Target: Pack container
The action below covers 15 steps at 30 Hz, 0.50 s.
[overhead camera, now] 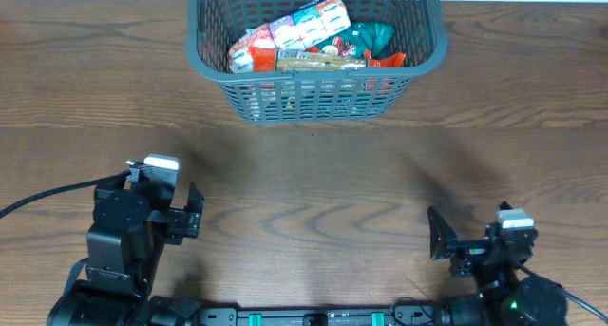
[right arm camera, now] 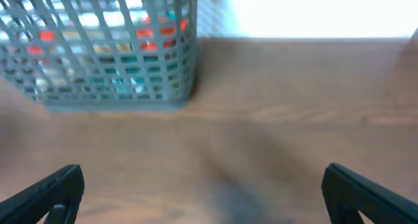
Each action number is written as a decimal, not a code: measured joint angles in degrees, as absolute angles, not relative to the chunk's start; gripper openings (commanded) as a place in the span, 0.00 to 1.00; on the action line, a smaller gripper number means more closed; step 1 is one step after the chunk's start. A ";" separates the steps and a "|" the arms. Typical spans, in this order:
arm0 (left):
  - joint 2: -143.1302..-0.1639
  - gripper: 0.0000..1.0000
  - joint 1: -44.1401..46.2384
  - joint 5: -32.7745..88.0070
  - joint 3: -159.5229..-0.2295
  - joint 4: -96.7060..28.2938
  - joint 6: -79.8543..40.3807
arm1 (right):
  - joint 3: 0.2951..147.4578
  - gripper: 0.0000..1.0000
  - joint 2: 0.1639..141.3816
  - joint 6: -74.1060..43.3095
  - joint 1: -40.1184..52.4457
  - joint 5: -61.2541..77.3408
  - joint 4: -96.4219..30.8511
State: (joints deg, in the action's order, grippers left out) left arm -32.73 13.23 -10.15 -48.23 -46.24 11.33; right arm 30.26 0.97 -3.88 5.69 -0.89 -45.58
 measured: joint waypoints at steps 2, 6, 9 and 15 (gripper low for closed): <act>-32.73 0.99 13.23 -10.28 -48.23 -46.26 11.33 | 26.13 0.99 0.91 -3.84 5.72 -0.78 -38.46; -32.77 0.99 13.23 -10.52 -48.21 -46.19 11.33 | 16.73 0.99 1.78 -3.53 5.89 -0.69 -19.75; -32.80 0.99 13.23 -10.52 -48.18 -46.26 11.33 | 9.89 0.99 1.76 -3.36 5.89 -1.15 -8.97; -32.80 0.99 13.23 -10.55 -48.18 -46.24 11.33 | 0.51 0.99 1.04 -3.25 5.93 -1.78 -4.38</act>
State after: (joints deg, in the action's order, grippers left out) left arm -32.80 13.23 -10.55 -48.18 -46.24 11.33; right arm 0.51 1.04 -3.25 5.93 -1.78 -4.38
